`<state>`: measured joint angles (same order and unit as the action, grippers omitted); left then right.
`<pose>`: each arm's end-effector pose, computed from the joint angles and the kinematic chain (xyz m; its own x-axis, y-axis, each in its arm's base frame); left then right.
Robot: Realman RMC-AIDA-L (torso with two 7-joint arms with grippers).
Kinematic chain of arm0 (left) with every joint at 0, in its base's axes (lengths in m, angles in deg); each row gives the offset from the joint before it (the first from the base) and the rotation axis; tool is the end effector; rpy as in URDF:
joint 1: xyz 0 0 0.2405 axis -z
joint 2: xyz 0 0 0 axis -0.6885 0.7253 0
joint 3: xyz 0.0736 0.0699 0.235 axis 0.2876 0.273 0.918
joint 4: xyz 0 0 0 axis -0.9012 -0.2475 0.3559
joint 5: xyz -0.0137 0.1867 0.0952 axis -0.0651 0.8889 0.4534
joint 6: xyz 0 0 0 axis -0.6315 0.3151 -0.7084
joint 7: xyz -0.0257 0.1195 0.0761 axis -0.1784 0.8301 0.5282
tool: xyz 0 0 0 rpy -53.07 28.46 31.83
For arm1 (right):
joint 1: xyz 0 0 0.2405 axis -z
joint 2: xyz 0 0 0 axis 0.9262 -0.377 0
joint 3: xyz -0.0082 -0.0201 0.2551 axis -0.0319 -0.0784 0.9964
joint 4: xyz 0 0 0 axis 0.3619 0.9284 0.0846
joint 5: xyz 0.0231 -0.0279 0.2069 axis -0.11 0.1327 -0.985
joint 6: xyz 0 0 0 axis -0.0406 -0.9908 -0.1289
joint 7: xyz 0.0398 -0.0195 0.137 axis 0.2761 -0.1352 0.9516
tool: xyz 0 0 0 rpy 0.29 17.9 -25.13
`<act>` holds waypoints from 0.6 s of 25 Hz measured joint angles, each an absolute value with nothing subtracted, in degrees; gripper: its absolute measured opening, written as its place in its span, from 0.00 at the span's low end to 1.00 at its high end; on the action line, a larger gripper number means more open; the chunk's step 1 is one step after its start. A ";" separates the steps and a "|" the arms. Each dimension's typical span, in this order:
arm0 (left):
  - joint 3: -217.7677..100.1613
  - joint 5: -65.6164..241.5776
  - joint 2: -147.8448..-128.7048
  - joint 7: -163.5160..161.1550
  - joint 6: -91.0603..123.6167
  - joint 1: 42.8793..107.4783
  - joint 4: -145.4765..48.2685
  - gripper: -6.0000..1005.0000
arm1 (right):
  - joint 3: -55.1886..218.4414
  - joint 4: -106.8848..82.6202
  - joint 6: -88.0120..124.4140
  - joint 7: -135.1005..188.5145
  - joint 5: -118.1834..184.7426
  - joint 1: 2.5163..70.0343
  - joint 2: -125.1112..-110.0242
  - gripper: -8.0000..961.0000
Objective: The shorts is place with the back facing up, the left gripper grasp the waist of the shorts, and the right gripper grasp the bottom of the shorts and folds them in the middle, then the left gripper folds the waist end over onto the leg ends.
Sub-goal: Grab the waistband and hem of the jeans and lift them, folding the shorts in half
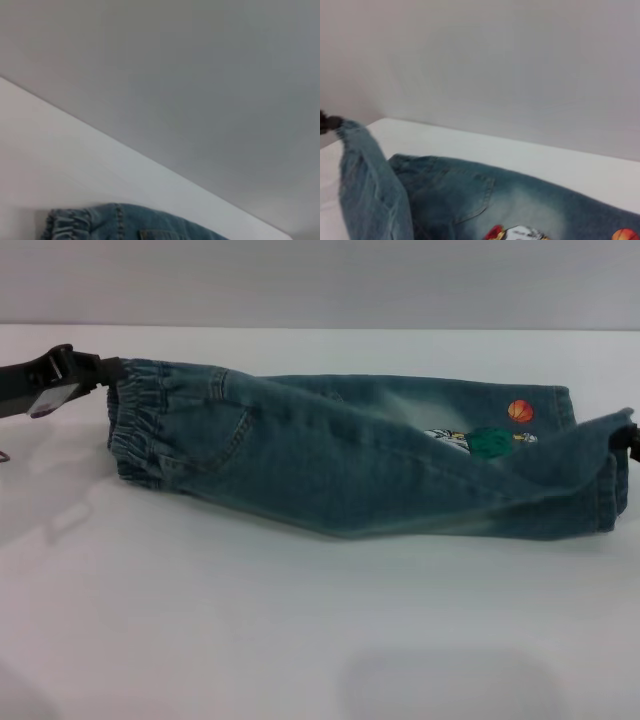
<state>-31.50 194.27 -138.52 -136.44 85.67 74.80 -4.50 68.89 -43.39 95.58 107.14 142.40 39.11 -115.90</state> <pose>-0.2905 0.3786 0.0769 0.0955 0.7430 0.6624 0.9799 -0.1874 0.0689 0.3353 0.3361 0.0815 0.6938 -0.4533 -0.5596 -0.6872 -0.6492 -0.3261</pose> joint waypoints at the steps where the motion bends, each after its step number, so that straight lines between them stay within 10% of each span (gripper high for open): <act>1: -31.50 194.19 -138.59 -136.30 85.23 74.80 -4.55 0.04 | 68.88 -42.72 94.10 107.16 141.82 39.00 -116.09 0.01; 15: -31.05 193.13 -140.61 -133.83 76.83 75.68 -4.76 0.04 | 68.34 -37.32 79.87 107.68 140.51 34.37 -117.53 0.02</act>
<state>-31.05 193.13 -140.61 -133.83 76.83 75.68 -4.76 68.34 -37.32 79.87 107.68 140.51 34.37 -117.53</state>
